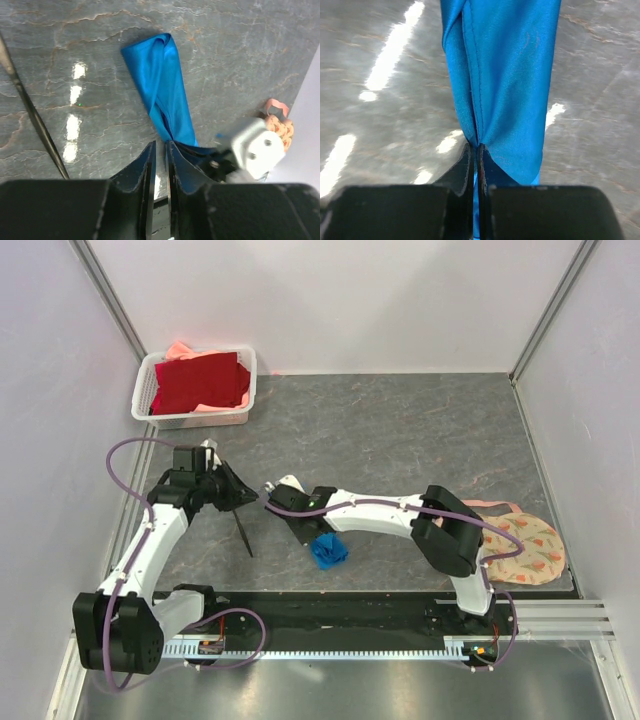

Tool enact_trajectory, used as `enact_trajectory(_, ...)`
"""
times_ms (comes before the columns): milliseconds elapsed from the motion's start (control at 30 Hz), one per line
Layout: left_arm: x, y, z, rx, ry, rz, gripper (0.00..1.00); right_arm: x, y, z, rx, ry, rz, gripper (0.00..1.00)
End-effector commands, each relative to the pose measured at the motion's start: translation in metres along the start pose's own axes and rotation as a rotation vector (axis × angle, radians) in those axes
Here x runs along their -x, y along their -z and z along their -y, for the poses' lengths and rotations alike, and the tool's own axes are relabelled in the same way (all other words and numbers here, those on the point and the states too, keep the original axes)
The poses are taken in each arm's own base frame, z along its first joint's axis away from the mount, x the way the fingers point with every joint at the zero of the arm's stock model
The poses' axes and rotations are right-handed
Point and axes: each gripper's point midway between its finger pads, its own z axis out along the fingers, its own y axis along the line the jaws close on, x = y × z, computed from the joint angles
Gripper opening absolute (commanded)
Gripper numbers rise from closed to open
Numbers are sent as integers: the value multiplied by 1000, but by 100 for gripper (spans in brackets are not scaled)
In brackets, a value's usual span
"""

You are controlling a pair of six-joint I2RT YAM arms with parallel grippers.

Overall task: Fold the napkin into a case and place the utensils inside
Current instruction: Pick up the smaller rectangle-folded napkin from the center of the board, then turn over the smaller rectangle-folded napkin at the center of the board.

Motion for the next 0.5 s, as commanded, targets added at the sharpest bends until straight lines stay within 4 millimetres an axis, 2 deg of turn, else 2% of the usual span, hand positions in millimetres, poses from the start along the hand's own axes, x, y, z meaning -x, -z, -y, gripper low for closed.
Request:
enact_trajectory(0, -4, -6, -22, 86, 18, -3, 19, 44, 43, -24, 285, -170, 90, 0)
enact_trajectory(100, -11, -10, -38, 152, 34, -25, 16, 52, 51, -34, 420, -221, 94, 0)
enact_trajectory(167, -10, -6, -44, 182, 31, 11, 15, 50, 53, -36, 477, -255, 84, 0)
enact_trajectory(200, -9, -3, -46, 194, 33, 25, 14, 58, 57, -40, 552, -276, 98, 0)
enact_trajectory(233, -6, 3, -41, 180, 25, 63, 14, 59, 59, -42, 594, -289, 101, 0)
enact_trajectory(267, -5, 5, -42, 185, 21, 80, 14, 50, 56, -42, 629, -324, 72, 0)
enact_trajectory(300, -5, 6, -40, 178, 10, 87, 14, 59, 61, -43, 715, -340, 101, 0)
enact_trajectory(333, -5, 7, -37, 166, -8, 87, 14, 58, 62, -44, 762, -353, 98, 0)
enact_trajectory(367, -6, 9, -31, 141, -18, 76, 14, 47, 56, -43, 785, -375, 71, 0)
enact_trajectory(400, -8, 8, -29, 130, -22, 64, 14, 55, 56, -40, 817, -395, 100, 0)
enact_trajectory(433, -9, 8, -26, 114, -24, 61, 14, 51, 58, -42, 861, -387, 85, 0)
enact_trajectory(467, -13, 5, -23, 92, -29, 39, 14, 41, 52, -41, 867, -397, 54, 0)
